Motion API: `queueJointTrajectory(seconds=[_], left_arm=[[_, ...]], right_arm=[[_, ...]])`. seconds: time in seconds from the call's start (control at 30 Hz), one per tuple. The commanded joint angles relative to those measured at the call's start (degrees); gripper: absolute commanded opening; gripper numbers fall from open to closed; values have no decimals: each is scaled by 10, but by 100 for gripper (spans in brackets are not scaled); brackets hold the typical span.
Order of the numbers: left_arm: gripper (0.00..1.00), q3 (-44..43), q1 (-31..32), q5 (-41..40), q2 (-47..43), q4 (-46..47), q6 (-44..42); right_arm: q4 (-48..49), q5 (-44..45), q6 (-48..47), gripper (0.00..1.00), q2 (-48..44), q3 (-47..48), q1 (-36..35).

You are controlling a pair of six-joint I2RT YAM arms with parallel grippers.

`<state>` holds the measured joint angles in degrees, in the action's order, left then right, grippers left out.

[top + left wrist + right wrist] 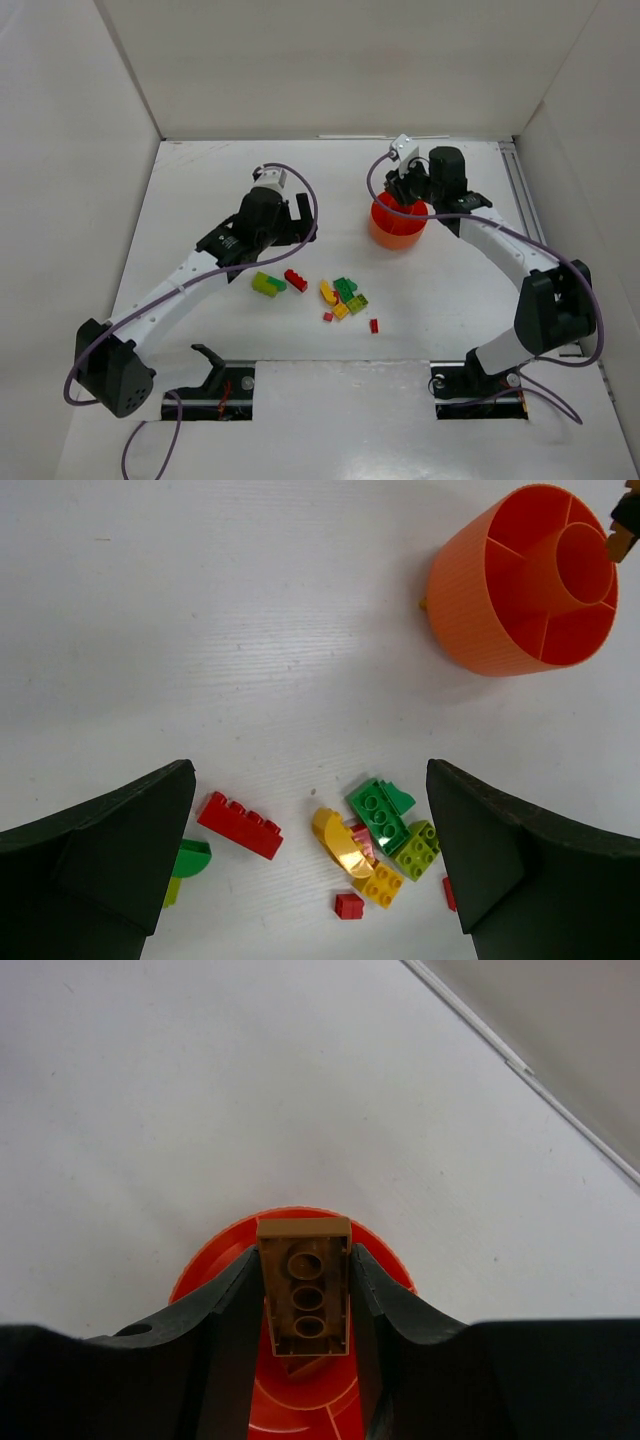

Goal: Sort the legos into containers by color

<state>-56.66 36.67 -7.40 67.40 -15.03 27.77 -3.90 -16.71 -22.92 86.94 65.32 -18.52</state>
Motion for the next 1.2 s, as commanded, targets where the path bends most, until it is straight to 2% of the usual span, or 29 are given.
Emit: queueJointTrajectory(seconds=[0.0, 0.23, 0.67, 0.9, 1.1, 1.17], left_arm=[[100, -24, -20, 41, 5, 22, -19], [100, -24, -34, 54, 17, 28, -19], [100, -24, -45, 59, 28, 28, -19], [100, -24, -45, 64, 34, 28, -9], [100, -24, -45, 70, 39, 33, -9], [100, -24, -45, 75, 39, 33, -3]], right_arm=[[64, -37, -13, 31, -12, 14, 13], [77, -73, -13, 35, 0, -8, 31], [82, -73, -20, 40, 18, -39, 53], [82, -97, -20, 46, 18, -56, 60], [87, -103, -20, 55, 13, -61, 60], [87, -108, -14, 55, 2, -61, 60]])
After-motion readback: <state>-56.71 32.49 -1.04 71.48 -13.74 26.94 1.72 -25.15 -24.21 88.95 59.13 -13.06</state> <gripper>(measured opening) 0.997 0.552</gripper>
